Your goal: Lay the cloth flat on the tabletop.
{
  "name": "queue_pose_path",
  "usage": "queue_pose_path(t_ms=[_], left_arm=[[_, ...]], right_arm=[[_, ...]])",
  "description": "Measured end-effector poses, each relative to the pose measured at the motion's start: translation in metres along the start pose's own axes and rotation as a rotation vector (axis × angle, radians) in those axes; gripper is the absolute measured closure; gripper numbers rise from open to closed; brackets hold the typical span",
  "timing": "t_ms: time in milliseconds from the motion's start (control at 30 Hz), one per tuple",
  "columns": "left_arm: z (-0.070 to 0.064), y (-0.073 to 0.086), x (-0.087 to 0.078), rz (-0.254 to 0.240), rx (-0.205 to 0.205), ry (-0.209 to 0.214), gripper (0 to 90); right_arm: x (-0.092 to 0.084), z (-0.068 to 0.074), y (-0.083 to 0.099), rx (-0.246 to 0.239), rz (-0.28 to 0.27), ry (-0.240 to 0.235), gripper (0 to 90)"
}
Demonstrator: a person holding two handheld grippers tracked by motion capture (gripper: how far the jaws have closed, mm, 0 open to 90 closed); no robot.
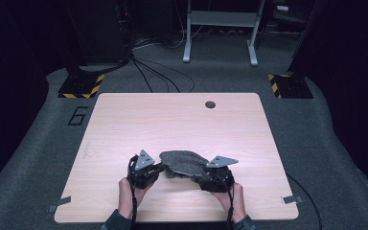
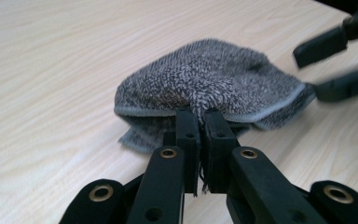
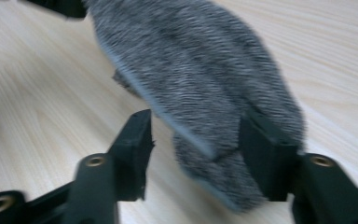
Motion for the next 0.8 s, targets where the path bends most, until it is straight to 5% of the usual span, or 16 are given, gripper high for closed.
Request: queue_pose_path(t_ms=[100, 300, 433, 567, 700, 800], left_arm=[[-0.002, -0.009, -0.002, -0.019, 0.013, 0.002, 86.7], [0.001, -0.024, -0.011, -0.067, 0.019, 0.010, 86.8], [0.004, -0.031, -0.015, -0.085, 0.025, 0.014, 86.9], [0.006, -0.033, -0.020, -0.092, 0.026, 0.023, 87.0], [0.009, -0.033, -0.020, -0.086, 0.030, 0.029, 87.0], [0.009, -0.032, -0.020, -0.091, 0.029, 0.024, 86.9]], right_arm=[[0.010, 0.014, 0.000, -0.043, 0.032, 0.065, 44.8], [0.019, 0.010, -0.012, -0.043, 0.015, 0.190, 49.8], [0.021, 0.008, -0.018, -0.044, 0.009, 0.200, 55.0], [0.024, -0.010, -0.017, 0.009, 0.009, 0.225, 60.4], [0.017, -0.035, -0.019, 0.068, -0.021, 0.181, 70.4], [0.011, -0.040, -0.023, 0.065, -0.047, 0.178, 72.4]])
Point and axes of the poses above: each handheld gripper's, and its own axes: x roughly forward along the jaws, y roughly out of its underside, z roughly to its left, the point moved 2 cm from there along x, roughly forward along the jaws, and after that the axes turned 8 degrees about x, right-handed, at the moved point
